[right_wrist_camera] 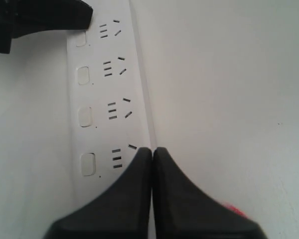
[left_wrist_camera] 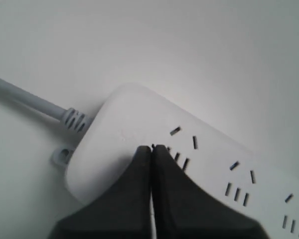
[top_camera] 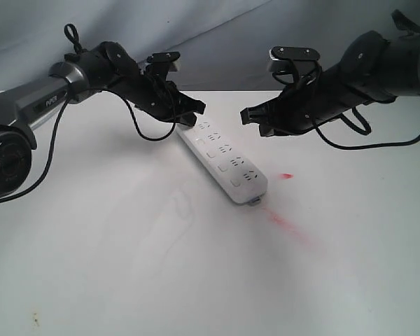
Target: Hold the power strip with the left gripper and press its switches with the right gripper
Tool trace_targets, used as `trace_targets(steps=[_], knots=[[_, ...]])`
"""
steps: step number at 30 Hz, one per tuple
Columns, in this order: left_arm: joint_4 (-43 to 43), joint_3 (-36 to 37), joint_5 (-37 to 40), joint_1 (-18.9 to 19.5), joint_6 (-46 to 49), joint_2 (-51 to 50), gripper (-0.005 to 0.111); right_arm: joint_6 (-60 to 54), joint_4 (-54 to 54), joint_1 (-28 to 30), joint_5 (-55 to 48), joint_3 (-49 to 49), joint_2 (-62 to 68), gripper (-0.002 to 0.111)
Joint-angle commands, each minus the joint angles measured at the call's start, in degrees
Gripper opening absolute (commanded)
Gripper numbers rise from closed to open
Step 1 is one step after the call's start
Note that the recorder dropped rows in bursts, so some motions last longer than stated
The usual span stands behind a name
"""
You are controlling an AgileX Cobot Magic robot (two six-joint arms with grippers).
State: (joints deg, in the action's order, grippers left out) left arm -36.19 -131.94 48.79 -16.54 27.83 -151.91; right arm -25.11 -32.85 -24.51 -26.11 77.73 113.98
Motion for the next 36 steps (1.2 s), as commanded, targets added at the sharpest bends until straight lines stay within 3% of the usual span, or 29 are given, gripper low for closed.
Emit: trace_targets(steps=[1,19,27,33,36], knots=[[-0.47,-0.30,-1.93,-0.11,-5.88,-0.51,0.000,-0.58,-0.44,-0.11,0.10,0.42,-0.22,0.000],[-1.01,-0.30,-2.52,-0.11,-8.12,-1.02,0.000,-0.58,-1.97,-0.21,-2.45,0.42,-0.22,0.000],[-1.01,-0.30,-2.52,-0.11,-8.12,-1.02,0.000,-2.89,0.04,-8.33,-1.62,0.42,-0.22,0.000],[-1.01,-0.30,-2.52,-0.11,-8.12,-1.02,0.000,13.22,17.35,-10.47,-2.63,0.42,-0.22,0.000],[-1.01,-0.30,-2.52,-0.11,-7.95,-1.02,0.000,16.15,19.89,-11.30,-3.82,0.42,-0.22,0.000]])
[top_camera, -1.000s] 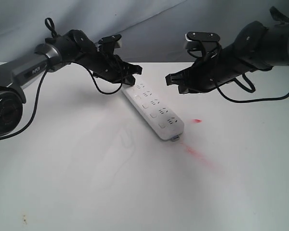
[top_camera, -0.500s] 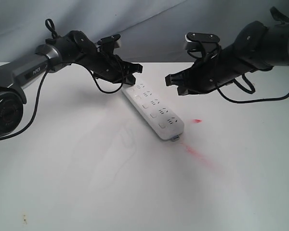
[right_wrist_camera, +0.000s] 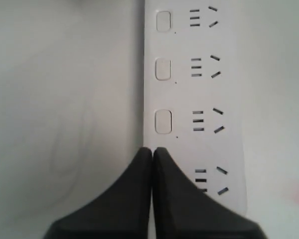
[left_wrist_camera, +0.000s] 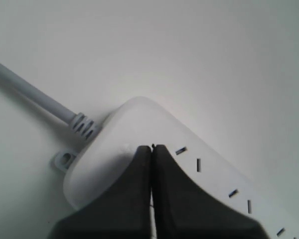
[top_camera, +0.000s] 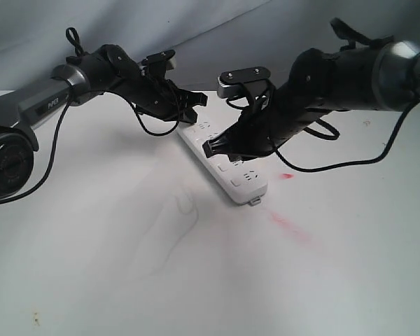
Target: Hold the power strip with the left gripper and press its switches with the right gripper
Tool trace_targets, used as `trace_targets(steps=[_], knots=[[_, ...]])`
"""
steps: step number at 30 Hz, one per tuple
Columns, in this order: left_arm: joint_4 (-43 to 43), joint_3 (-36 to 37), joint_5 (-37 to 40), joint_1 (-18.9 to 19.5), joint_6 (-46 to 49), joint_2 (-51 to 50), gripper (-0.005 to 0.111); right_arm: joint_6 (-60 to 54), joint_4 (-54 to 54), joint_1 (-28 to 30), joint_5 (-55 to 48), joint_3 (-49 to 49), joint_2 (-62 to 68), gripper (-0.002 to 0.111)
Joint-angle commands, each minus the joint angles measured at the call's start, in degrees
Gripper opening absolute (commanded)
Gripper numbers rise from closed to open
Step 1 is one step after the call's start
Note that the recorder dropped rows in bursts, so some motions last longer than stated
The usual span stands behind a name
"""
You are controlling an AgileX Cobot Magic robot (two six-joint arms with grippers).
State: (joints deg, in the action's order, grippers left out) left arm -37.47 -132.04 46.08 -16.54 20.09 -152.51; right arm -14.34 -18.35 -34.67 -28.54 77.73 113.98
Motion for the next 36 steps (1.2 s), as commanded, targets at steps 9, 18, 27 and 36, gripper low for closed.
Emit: trace_targets(steps=[9,18,27,36], knots=[[0.27,-0.19,0.19,-0.11,-0.10,-0.42,0.000,5.38,5.71,-1.36,-1.39,0.42,2.56,0.000],[0.27,-0.19,0.19,-0.11,-0.10,-0.42,0.000,5.38,5.71,-1.36,-0.43,0.42,5.23,0.000],[0.27,-0.19,0.19,-0.11,-0.10,-0.42,0.000,6.06,7.94,-1.36,1.35,0.42,5.28,0.000],[0.27,-0.19,0.19,-0.11,-0.10,-0.42,0.000,6.25,7.97,-1.36,0.22,0.42,5.94,0.000]])
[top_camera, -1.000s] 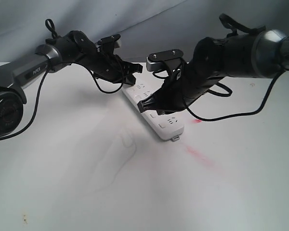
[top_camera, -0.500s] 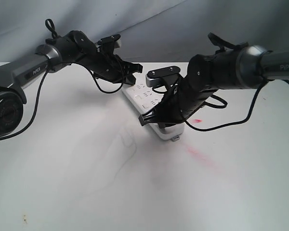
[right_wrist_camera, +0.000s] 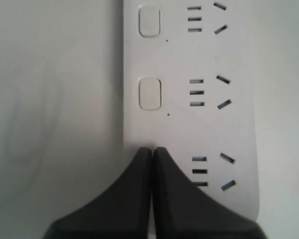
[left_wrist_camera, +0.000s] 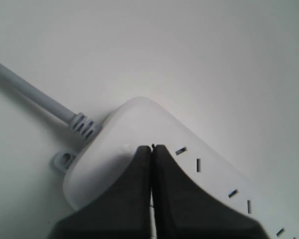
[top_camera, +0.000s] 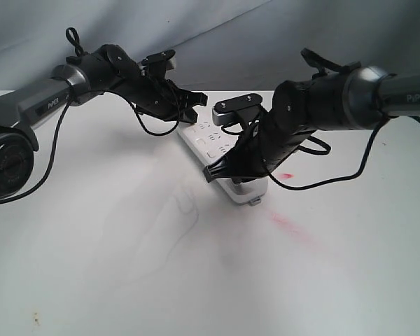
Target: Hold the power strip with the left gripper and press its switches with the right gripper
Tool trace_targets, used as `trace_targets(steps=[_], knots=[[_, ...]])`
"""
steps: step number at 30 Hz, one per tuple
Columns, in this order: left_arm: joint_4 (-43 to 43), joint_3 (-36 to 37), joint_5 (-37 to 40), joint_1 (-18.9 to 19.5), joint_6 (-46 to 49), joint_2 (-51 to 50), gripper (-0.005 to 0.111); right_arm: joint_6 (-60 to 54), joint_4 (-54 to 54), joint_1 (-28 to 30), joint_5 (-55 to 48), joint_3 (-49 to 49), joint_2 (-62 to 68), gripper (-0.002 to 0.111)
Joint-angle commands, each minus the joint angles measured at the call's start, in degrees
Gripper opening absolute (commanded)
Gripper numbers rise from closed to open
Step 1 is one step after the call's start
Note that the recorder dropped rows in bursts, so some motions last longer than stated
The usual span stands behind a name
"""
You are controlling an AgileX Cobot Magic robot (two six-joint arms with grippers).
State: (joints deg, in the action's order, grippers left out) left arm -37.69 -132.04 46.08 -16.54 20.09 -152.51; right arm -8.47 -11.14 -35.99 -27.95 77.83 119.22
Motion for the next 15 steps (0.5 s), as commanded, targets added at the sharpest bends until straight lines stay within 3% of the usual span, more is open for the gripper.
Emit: trace_targets(steps=[1,15], knots=[[0.49,-0.19,0.19,-0.11,-0.10,-0.42,0.000,0.38,0.76,-0.04,-0.42,0.32,0.96,0.000],[0.49,-0.19,0.19,-0.11,-0.10,-0.42,0.000,2.75,1.09,-0.04,-3.14,0.22,3.22,0.000]])
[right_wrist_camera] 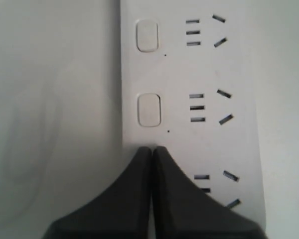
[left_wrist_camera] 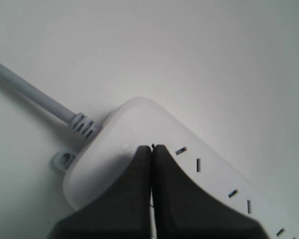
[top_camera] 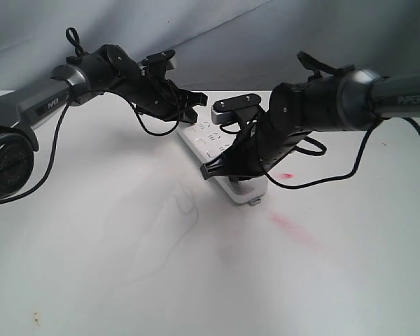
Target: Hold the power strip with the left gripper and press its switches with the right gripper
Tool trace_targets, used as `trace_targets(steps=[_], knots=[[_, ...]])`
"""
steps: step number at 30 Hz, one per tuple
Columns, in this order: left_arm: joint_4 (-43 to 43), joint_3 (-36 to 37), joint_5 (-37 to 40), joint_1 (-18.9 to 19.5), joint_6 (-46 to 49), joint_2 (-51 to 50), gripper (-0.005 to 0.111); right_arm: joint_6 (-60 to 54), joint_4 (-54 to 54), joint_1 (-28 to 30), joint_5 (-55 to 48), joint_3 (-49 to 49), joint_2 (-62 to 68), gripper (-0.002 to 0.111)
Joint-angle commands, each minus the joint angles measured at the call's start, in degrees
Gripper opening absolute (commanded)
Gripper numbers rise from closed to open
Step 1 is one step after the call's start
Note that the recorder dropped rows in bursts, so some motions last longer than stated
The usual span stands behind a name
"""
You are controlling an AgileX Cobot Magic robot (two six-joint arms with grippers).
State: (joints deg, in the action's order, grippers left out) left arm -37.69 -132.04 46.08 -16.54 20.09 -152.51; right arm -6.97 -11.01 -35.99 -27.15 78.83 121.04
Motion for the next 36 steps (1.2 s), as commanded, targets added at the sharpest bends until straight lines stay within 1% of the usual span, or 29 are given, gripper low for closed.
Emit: trace_targets(steps=[1,7,14,18,23,30,36], knots=[[0.49,-0.19,0.19,-0.11,-0.10,-0.42,0.000,1.93,1.08,-0.04,-4.15,-0.78,1.41,0.000],[0.49,-0.19,0.19,-0.11,-0.10,-0.42,0.000,6.44,5.88,-0.04,-7.81,-0.78,1.41,0.000],[0.49,-0.19,0.19,-0.11,-0.10,-0.42,0.000,7.51,5.88,-0.30,-9.82,-0.78,1.41,0.000],[0.49,-0.19,0.19,-0.11,0.02,-0.42,0.000,9.13,6.78,-1.70,-9.82,-0.78,1.41,0.000],[0.49,-0.19,0.19,-0.11,0.02,-0.42,0.000,14.83,13.38,-2.41,-9.82,-0.78,1.41,0.000],[0.49,-0.19,0.19,-0.11,0.02,-0.42,0.000,14.94,13.51,-2.84,-10.70,-0.78,1.81,0.000],[0.49,-0.19,0.19,-0.11,0.02,-0.42,0.000,14.94,13.31,-3.46,-11.92,-0.78,5.39,0.000]])
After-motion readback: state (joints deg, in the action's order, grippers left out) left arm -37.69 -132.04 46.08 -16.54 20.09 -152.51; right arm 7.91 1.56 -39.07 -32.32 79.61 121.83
